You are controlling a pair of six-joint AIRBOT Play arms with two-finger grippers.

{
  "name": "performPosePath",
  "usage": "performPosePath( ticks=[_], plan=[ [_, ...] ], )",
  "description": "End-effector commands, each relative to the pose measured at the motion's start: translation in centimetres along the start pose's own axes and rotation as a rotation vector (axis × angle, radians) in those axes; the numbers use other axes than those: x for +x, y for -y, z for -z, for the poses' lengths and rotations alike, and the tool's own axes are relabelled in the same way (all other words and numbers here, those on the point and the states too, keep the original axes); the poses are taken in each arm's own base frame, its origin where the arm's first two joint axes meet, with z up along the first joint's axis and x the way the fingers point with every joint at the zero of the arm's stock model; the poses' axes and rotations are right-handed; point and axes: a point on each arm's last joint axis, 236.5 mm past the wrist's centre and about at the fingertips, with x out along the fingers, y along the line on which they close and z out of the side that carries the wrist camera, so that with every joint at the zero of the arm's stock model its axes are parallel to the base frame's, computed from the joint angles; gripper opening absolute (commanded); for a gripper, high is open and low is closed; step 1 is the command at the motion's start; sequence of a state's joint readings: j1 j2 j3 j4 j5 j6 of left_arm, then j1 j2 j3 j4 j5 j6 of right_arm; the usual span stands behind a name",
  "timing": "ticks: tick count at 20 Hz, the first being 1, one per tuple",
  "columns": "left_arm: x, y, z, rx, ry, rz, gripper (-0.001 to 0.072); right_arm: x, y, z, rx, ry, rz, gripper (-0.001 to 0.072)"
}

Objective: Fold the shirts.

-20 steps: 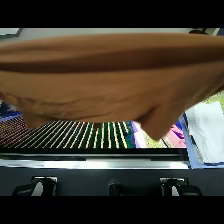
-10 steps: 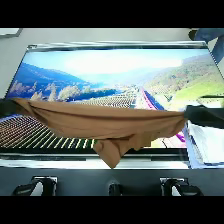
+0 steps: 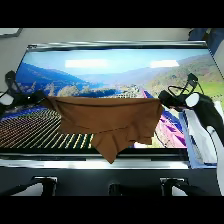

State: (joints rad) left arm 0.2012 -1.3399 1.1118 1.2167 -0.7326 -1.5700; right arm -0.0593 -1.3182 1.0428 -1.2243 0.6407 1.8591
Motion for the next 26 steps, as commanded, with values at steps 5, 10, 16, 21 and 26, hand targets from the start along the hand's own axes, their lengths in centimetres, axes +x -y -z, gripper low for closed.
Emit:
performPosePath(
  ticks=[5, 10, 16, 21, 26],
  plan=[
    [5.1, 2.5, 3.8, -0.101, -0.189, 0.086, 0.0139, 4.5, 0.7, 1.9, 0.188, -0.072, -0.019, 0.0214],
    [-1.0, -1.6, 4.1, -0.028, -0.372, 0.073, 0.0501, -2.1, 0.7, 0.9, -0.205, -0.155, 0.096, 0.0474],
    [-2.9, -7.0, 15.9, -0.114, -0.725, 0.032, 0.0498, -4.5, 8.4, 2.0, -0.132, -0.307, 0.281, 0.0473],
    [-0.2, -4.0, 21.1, -0.210, -0.739, 0.159, 0.0441, -5.5, 9.7, 3.4, -0.145, -0.392, 0.295, 0.0464],
    [1.2, -2.5, 20.9, -0.245, -0.695, 0.189, 0.0431, -5.5, 9.7, 3.5, -0.145, -0.395, 0.295, 0.0465]
  ],
)
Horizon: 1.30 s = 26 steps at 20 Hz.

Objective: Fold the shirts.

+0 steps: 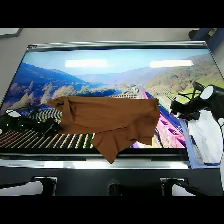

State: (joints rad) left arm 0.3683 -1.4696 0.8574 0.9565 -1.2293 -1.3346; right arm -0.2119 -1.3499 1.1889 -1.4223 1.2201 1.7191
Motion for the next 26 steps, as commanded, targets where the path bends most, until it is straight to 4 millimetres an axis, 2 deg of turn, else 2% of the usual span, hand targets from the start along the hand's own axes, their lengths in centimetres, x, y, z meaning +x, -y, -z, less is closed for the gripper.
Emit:
performPosePath(
  ticks=[1, 2, 3, 4, 6, 9, 13, 16, 17, 18, 19, 20, 22, 23, 24, 25, 26],
  plan=[
    [1.2, 0.5, -0.7, -0.001, 0.042, 0.012, 0.0332, 0.1, 0.2, 0.5, -0.004, -0.020, 0.004, 0.0467],
    [1.4, 0.6, -0.7, 0.004, 0.039, 0.010, 0.0194, 0.4, 0.2, 0.6, 0.000, -0.024, 0.001, 0.0468],
    [1.5, 0.7, -0.6, 0.009, 0.037, 0.009, 0.0097, 0.9, -0.4, 1.0, 0.015, -0.034, -0.031, 0.0467],
    [1.5, 0.8, -0.6, 0.010, 0.037, 0.009, 0.0036, 1.7, -1.5, 1.4, 0.029, -0.034, -0.084, 0.0467],
    [1.4, 0.8, -0.6, 0.011, 0.037, 0.010, 0.0036, 3.5, -2.6, 1.8, 0.067, -0.022, -0.150, 0.0467],
    [1.1, 1.0, -0.3, 0.014, 0.033, 0.014, 0.0036, 6.1, -2.1, 1.0, 0.093, 0.012, -0.146, 0.0460],
    [0.7, 1.3, -0.5, 0.023, 0.048, 0.014, 0.0036, 7.9, -4.7, 0.2, 0.088, 0.016, -0.266, 0.0445],
    [0.7, 1.4, -0.5, 0.025, 0.050, 0.015, 0.0036, 9.6, -5.2, -0.2, 0.131, 0.008, -0.297, 0.0425],
    [0.6, 1.4, -0.5, 0.025, 0.052, 0.015, 0.0035, 10.0, -5.2, -0.2, 0.141, 0.004, -0.300, 0.0391],
    [0.6, 1.4, -0.5, 0.025, 0.052, 0.015, 0.0036, 10.3, -5.0, -0.5, 0.145, 0.017, -0.295, 0.0295],
    [0.6, 1.4, -0.5, 0.026, 0.053, 0.015, 0.0036, 10.2, -4.9, -1.0, 0.147, 0.036, -0.292, 0.0152],
    [0.4, 1.6, -0.7, 0.031, 0.060, 0.015, 0.0036, 10.0, -5.0, -1.4, 0.146, 0.052, -0.294, 0.0039],
    [-1.3, 2.7, -1.9, 0.088, 0.117, 0.016, 0.0034, 8.3, -5.6, -2.7, 0.066, 0.095, -0.305, 0.0035],
    [-3.1, 3.9, -3.0, 0.124, 0.174, 0.017, 0.0033, 6.4, -6.1, -3.8, 0.003, 0.134, -0.310, 0.0035],
    [-5.8, 5.7, -4.3, 0.178, 0.258, 0.019, 0.0033, 3.9, -6.6, -5.0, -0.053, 0.188, -0.313, 0.0034],
    [-9.1, 7.9, -5.5, 0.240, 0.355, 0.023, 0.0032, 0.2, -7.3, -6.6, -0.112, 0.274, -0.317, 0.0034],
    [-13.8, 10.9, -6.6, 0.318, 0.489, 0.027, 0.0032, -4.2, -8.3, -8.2, -0.164, 0.381, -0.329, 0.0034]
  ],
)
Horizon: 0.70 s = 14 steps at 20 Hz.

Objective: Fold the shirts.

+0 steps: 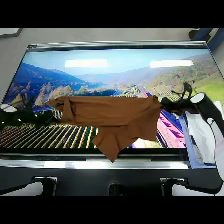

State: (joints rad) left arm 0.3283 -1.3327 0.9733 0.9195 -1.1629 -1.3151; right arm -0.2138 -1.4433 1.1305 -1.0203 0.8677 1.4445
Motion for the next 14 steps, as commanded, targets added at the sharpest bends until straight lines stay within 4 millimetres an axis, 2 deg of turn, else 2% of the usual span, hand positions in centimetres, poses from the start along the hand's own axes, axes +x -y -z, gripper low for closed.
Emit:
performPosePath(
  ticks=[1, 2, 3, 4, 5, 6, 7, 8, 9, 11, 14],
  plan=[
    [-11.5, 7.7, -7.4, 0.224, 0.374, 0.009, 0.0032, -10.9, -6.3, -7.2, -0.238, 0.294, -0.043, 0.0034],
    [-17.8, 11.7, -9.3, 0.312, 0.558, 0.015, 0.0033, -16.6, -9.2, -9.5, -0.303, 0.450, -0.062, 0.0034],
    [-24.3, 15.7, -10.0, 0.387, 0.737, 0.027, 0.0034, -24.0, -12.5, -11.5, -0.371, 0.651, -0.082, 0.0034],
    [-31.6, 20.1, -9.3, 0.474, 0.936, 0.043, 0.0034, -31.6, -15.4, -12.4, -0.421, 0.856, -0.101, 0.0034],
    [-38.1, 23.9, -7.6, 0.549, 1.111, 0.061, 0.0034, -40.0, -18.0, -12.1, -0.469, 1.078, -0.114, 0.0034],
    [-44.1, 27.2, -4.8, 0.617, 1.280, 0.083, 0.0034, -46.6, -19.6, -10.6, -0.499, 1.249, -0.121, 0.0034],
    [-48.2, 29.4, -1.9, 0.656, 1.400, 0.108, 0.0034, -51.7, -20.6, -8.5, -0.520, 1.375, -0.127, 0.0034],
    [-51.1, 30.9, 0.9, 0.677, 1.485, 0.137, 0.0034, -55.2, -21.2, -6.0, -0.532, 1.455, -0.141, 0.0034],
    [-52.6, 31.7, 3.0, 0.686, 1.530, 0.160, 0.0034, -57.1, -21.7, -3.8, -0.537, 1.480, -0.163, 0.0034],
    [-53.5, 31.6, 5.4, 0.687, 1.552, 0.140, 0.0034, -58.4, -21.8, -0.6, -0.543, 1.466, -0.173, 0.0034],
    [-54.6, 30.9, 7.4, 0.651, 1.588, 0.110, 0.0033, -60.6, -20.9, 1.7, -0.532, 1.514, -0.122, 0.0034]
  ],
)
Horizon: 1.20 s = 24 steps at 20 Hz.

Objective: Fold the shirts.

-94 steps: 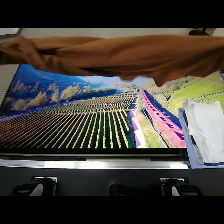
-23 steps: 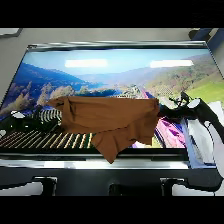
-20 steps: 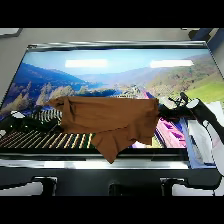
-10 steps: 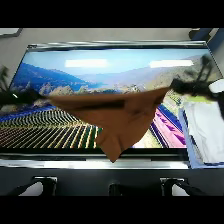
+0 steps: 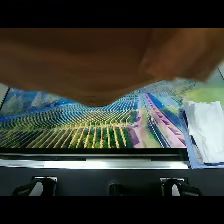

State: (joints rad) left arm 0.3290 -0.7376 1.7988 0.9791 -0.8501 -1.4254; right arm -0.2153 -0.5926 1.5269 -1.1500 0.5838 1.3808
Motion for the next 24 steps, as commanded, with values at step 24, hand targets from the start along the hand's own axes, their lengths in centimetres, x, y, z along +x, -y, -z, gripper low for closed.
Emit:
performPosePath(
  ticks=[24],
  plan=[
    [9.6, -17.9, 61.6, -0.346, -1.332, -0.218, 0.0034, 11.0, 5.1, 62.2, 0.624, -1.237, 0.283, 0.0035]
  ],
)
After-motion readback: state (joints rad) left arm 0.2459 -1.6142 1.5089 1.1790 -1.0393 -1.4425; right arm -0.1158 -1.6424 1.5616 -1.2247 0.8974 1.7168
